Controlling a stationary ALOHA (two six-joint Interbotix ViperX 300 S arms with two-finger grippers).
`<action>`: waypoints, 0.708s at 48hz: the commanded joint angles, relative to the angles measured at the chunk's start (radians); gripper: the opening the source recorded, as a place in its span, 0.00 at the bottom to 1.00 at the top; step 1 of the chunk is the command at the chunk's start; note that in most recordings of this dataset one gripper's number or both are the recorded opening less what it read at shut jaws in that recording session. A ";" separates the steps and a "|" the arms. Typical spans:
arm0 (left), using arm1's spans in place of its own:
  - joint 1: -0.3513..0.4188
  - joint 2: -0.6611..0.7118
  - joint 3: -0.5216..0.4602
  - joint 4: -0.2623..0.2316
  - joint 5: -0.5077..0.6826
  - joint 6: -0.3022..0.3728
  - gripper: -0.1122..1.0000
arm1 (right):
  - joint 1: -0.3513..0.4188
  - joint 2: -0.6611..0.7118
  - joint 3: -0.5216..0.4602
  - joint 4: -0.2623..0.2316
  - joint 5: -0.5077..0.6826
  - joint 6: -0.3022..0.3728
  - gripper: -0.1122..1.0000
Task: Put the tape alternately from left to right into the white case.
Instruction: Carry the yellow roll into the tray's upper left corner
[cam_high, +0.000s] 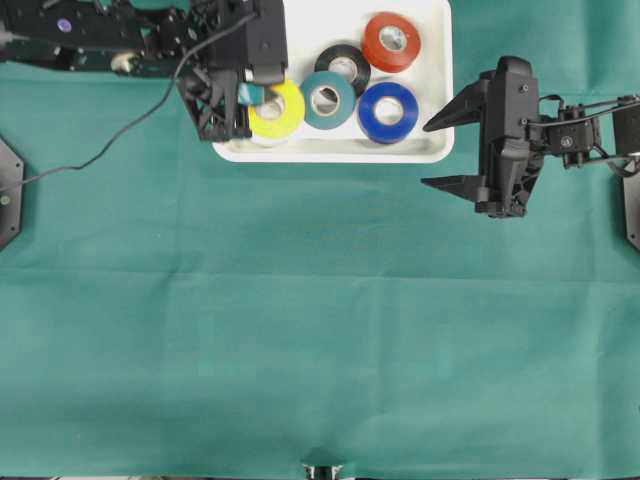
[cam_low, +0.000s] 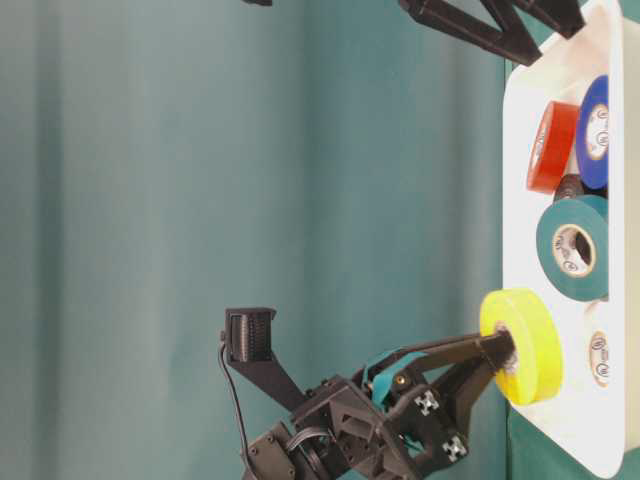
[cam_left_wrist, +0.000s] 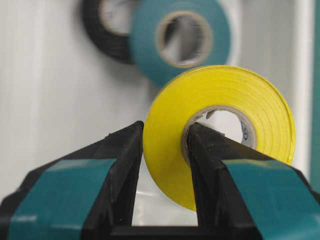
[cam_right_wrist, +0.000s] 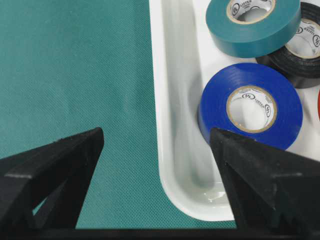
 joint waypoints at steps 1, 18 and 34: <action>0.037 -0.012 -0.023 0.000 -0.032 0.017 0.32 | 0.000 -0.015 -0.006 -0.002 -0.012 0.002 0.82; 0.127 0.025 -0.028 0.002 -0.104 0.069 0.32 | 0.002 -0.015 -0.006 -0.002 -0.015 0.002 0.82; 0.149 0.040 -0.031 0.000 -0.114 0.066 0.32 | 0.000 -0.015 -0.008 -0.002 -0.015 0.003 0.82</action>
